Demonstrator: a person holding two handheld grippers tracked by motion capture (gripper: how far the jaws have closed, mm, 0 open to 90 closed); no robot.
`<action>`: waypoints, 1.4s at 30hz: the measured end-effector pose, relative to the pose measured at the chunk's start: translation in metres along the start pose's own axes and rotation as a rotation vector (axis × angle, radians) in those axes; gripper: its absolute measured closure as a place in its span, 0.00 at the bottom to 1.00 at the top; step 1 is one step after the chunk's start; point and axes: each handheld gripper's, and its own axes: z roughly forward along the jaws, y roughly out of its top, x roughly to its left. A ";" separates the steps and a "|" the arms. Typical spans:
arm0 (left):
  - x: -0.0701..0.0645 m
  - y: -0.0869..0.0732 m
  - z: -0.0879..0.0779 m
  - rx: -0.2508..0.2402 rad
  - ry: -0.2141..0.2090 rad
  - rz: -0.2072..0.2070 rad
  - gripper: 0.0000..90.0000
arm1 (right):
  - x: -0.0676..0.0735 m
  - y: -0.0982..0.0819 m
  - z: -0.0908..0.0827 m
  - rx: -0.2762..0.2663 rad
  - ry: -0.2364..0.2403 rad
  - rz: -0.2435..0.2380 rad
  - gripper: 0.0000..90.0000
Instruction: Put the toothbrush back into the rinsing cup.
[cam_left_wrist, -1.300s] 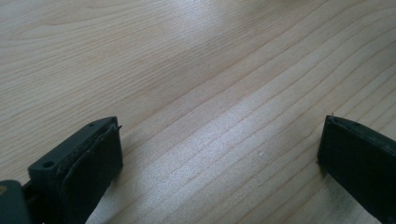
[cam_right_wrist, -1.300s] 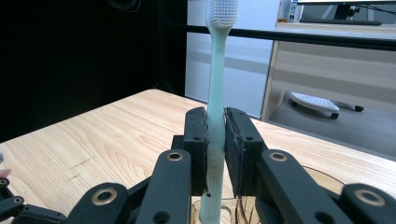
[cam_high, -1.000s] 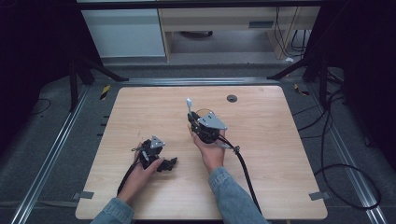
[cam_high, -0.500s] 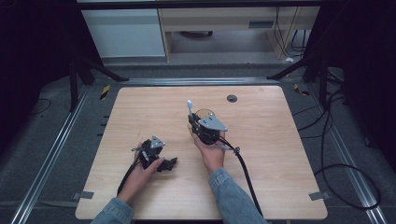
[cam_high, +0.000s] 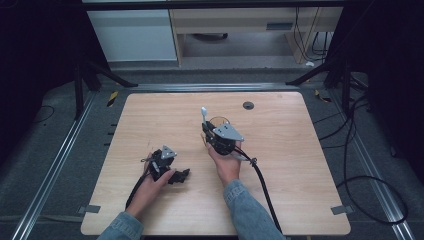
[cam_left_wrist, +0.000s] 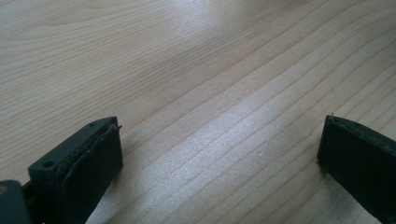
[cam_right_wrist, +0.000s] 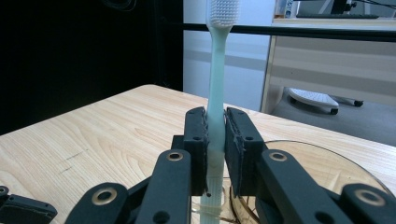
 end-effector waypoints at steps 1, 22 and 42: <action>0.000 0.000 0.000 0.000 0.000 0.000 0.00 | 0.000 -0.001 0.000 0.000 0.000 -0.005 0.88; 0.000 0.000 0.000 0.000 -0.001 0.000 0.00 | 0.002 -0.006 0.002 0.064 0.014 -0.044 0.88; 0.000 0.000 0.000 0.000 0.000 0.000 0.00 | 0.003 -0.004 0.002 0.066 0.024 -0.066 0.82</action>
